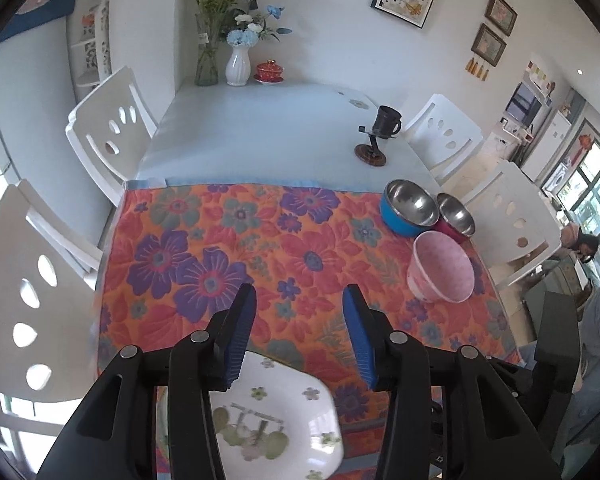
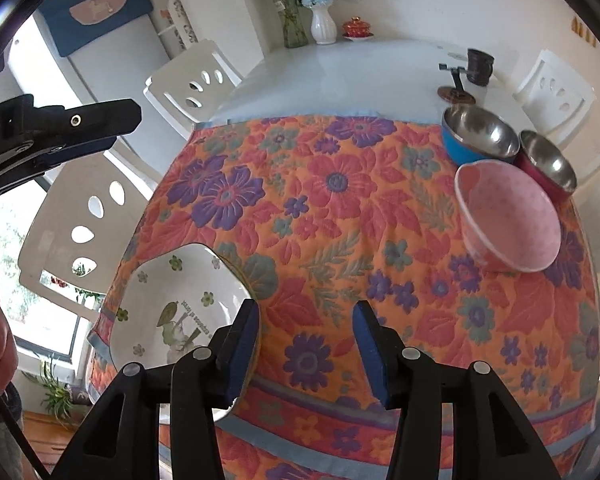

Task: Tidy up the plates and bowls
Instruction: 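Open the left tool and withdraw it from the plate stack, then reach the left tool to the pink bowl and grasp its rim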

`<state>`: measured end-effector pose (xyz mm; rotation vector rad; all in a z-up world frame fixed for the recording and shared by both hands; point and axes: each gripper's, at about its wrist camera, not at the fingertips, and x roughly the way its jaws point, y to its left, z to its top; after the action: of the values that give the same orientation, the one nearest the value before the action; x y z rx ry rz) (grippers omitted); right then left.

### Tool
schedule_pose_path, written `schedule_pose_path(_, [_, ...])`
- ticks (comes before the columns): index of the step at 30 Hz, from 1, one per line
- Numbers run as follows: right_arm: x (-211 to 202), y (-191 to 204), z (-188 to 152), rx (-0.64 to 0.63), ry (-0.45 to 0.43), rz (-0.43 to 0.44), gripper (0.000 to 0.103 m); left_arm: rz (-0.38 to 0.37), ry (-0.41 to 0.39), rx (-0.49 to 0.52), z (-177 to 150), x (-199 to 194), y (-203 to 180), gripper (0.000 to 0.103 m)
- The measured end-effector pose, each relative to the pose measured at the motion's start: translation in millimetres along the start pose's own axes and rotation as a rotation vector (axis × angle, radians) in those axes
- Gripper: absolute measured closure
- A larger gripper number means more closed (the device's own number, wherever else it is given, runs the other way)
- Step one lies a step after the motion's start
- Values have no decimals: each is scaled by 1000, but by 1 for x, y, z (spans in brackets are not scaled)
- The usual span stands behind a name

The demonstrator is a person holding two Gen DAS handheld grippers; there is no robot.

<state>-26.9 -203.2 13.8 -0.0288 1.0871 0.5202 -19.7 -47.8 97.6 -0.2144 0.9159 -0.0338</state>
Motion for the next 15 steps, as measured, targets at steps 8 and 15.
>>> schedule_pose_path(8, [-2,-24,9,-38,18,28,54,26,6,-21,-3,2,-29,53])
schedule_pose_path(15, [-2,-48,18,-25,18,17,53,26,2,-55,3,7,-35,45])
